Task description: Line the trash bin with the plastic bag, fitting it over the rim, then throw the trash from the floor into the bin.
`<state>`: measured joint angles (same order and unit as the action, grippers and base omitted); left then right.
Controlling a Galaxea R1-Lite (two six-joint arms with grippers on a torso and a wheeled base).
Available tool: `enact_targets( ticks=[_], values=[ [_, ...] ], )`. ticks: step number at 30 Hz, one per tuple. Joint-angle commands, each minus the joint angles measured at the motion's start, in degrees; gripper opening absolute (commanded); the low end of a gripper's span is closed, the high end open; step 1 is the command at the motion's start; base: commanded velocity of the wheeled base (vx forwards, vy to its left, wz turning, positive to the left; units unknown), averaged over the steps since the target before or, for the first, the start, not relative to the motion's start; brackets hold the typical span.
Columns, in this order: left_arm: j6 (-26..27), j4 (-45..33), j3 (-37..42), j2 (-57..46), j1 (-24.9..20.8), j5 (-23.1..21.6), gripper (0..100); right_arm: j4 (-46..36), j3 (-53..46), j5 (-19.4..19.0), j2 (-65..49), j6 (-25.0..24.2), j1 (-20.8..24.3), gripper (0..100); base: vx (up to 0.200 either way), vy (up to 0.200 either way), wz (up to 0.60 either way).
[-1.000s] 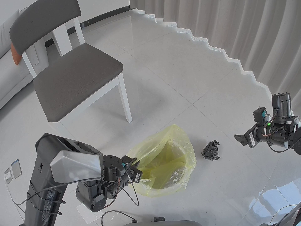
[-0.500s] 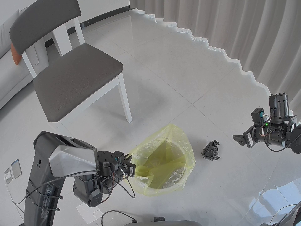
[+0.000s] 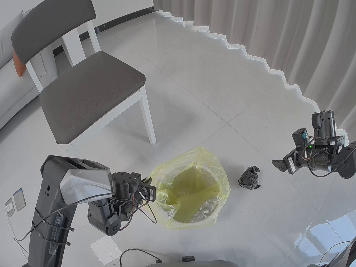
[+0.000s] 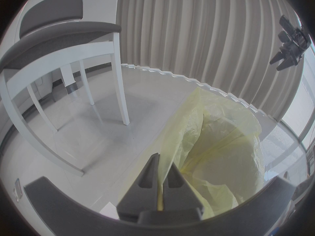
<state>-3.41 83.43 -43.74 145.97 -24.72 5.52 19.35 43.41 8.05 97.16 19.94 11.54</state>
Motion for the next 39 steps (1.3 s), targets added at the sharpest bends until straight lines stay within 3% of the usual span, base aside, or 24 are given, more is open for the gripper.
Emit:
enact_targets(
  ticks=[1,10,11,16,19,22,25,32,39],
  values=[
    [-0.7,0.3,0.4,-0.2,0.2,0.0,0,0.1,0.2,-0.4,1.5,0.0,0.1,100,0.0,0.0,0.0],
    [-2.1,2.8,4.1,-1.7,-0.5,-0.2,0,0.1,0.4,-1.2,2.4,-0.3,-1.3,100,0.0,0.0,0.0],
    [-2.1,3.3,4.7,-1.7,-0.5,-0.2,100,0.1,0.5,-1.8,2.4,-0.3,-1.5,100,0.0,0.0,0.0],
    [-2.7,6.6,11.5,-4.6,0.5,-0.2,100,0.0,1.8,-5.3,2.8,-0.9,-3.1,100,0.0,0.0,0.0],
    [-4.6,6.6,14.7,-7.1,1.2,-0.5,100,-0.3,2.1,-8.1,3.3,-4.7,-2.8,100,0.0,0.0,0.0],
    [-8.2,6.6,19.2,-12.1,1.2,-2.7,100,-0.4,3.4,-13.8,4.9,-11.9,-1.3,100,0.0,0.0,0.0],
    [-9.8,6.6,22.5,-15.2,0.9,-2.8,100,-0.4,4.3,-17.7,7.0,-15.5,0.0,100,0.0,0.0,0.0],
    [-10.3,6.6,30.2,-15.1,-2.2,-2.9,100,0.3,6.0,-18.6,15.1,-20.5,5.4,100,0.0,0.0,0.0],
    [-12.5,6.6,29.1,-12.5,-4.1,-2.7,100,6.3,8.4,-23.3,23.5,-21.1,8.1,100,0.0,0.0,0.0]
  ],
)
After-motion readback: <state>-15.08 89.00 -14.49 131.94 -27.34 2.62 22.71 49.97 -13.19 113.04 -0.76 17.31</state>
